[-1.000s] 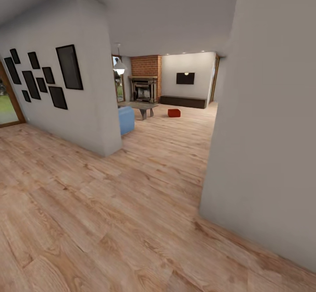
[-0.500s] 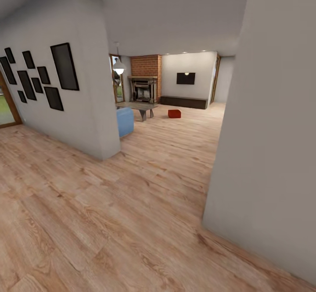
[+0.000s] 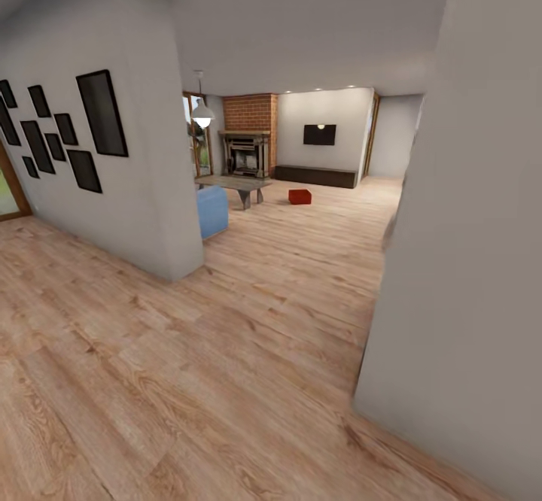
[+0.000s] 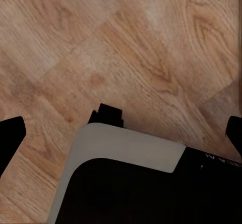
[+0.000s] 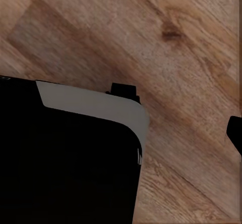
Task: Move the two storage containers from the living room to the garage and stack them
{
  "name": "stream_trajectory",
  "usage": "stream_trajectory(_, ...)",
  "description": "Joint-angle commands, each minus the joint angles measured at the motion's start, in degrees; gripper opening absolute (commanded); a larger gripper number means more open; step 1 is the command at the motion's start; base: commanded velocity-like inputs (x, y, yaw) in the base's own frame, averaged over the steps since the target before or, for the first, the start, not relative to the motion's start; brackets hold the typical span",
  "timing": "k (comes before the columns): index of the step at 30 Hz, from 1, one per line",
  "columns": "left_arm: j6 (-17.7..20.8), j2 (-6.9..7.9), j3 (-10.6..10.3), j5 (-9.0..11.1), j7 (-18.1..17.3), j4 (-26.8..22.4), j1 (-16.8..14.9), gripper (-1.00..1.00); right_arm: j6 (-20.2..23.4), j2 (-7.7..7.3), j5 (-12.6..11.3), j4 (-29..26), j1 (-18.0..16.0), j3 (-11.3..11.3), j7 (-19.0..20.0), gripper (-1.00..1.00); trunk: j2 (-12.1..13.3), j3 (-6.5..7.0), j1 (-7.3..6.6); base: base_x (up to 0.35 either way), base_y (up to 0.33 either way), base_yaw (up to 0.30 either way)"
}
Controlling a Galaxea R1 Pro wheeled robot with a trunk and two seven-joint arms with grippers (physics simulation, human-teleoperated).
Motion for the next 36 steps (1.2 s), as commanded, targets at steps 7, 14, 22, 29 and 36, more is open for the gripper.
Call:
stream_trajectory(7, -0.17, 0.00, -0.27, 0.42, -0.02, 0.08, -0.04, 1.00, -0.37, -0.04, 0.30, 0.18, -0.11, 0.29, 0.02, 1.00, -0.03, -0.06, 0.03, 0.322, 0.000, 0.000)
stream_trajectory(14, -0.17, 0.00, -0.27, 0.43, -0.02, 0.06, -0.04, 1.00, -0.64, -0.01, 0.40, 0.18, -0.10, 0.28, -0.54, 1.00, -0.03, -0.06, 0.03, 0.323, 0.000, 0.000)
stream_trajectory(22, -0.17, 0.00, -0.27, 0.38, -0.02, 0.08, -0.04, 1.00, -0.71, -0.01, 0.52, 0.18, -0.11, 0.48, -0.68, 1.00, -0.03, -0.06, 0.03, 0.323, 0.000, 0.000)
stream_trajectory(29, -0.17, 0.00, -0.27, 0.38, -0.02, 0.06, -0.04, 1.00, -0.70, -0.01, 0.55, 0.18, -0.11, 0.55, -0.69, 1.00, -0.03, -0.06, 0.03, 0.323, 0.000, 0.000)
stream_trajectory(36, -0.11, 0.00, -0.27, 0.38, -0.02, 0.05, -0.04, 1.00, -0.72, 0.09, 0.14, 0.18, -0.10, -0.08, -0.71, 1.00, -0.03, -0.06, 0.03, 0.322, 0.000, 0.000)
